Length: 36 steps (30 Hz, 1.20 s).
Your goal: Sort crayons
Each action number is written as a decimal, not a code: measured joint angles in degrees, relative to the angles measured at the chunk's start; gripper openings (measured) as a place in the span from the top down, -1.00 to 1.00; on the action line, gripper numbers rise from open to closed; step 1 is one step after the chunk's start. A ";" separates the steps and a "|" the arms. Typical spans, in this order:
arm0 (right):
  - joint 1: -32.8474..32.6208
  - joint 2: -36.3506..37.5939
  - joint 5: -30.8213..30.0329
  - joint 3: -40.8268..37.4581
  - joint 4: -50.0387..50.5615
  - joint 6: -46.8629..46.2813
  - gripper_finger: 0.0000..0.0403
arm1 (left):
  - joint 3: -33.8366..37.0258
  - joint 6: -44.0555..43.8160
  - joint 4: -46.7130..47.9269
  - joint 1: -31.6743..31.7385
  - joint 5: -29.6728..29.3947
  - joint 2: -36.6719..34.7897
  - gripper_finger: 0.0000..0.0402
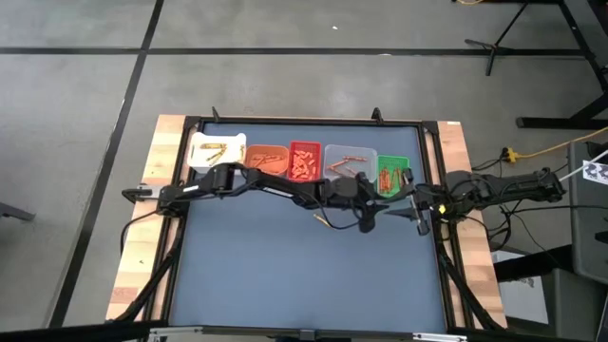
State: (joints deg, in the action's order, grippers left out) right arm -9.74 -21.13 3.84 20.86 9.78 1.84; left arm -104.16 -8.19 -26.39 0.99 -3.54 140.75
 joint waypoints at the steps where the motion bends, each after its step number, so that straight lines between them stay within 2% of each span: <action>1: 0.00 0.38 -0.40 0.00 0.34 0.01 0.35 | 0.00 -0.02 2.09 0.07 0.46 -0.77 0.43; 9: 0.00 4.58 -7.88 -0.10 7.70 -0.03 0.35 | -0.07 3.95 22.94 0.38 0.72 -8.69 0.45; 21: 0.00 12.31 -8.93 -6.55 6.46 -0.04 0.35 | -0.04 9.70 46.83 -1.49 1.80 -13.55 0.46; 28: 0.02 17.89 -10.18 -9.23 6.64 -0.01 0.35 | 0.02 10.25 55.12 -2.18 1.73 -13.53 0.46; 31: 0.02 20.97 -12.20 -11.13 6.34 -0.03 0.35 | 0.04 10.25 55.37 -2.54 1.57 -13.53 0.46; 36: 0.02 20.90 -13.36 -14.29 0.06 -0.05 0.35 | 0.04 10.27 55.58 -2.72 1.56 -13.53 0.46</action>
State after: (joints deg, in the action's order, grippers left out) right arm -9.72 -0.23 -9.52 6.57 9.83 1.79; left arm -104.12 2.09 29.19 -1.74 -1.98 127.22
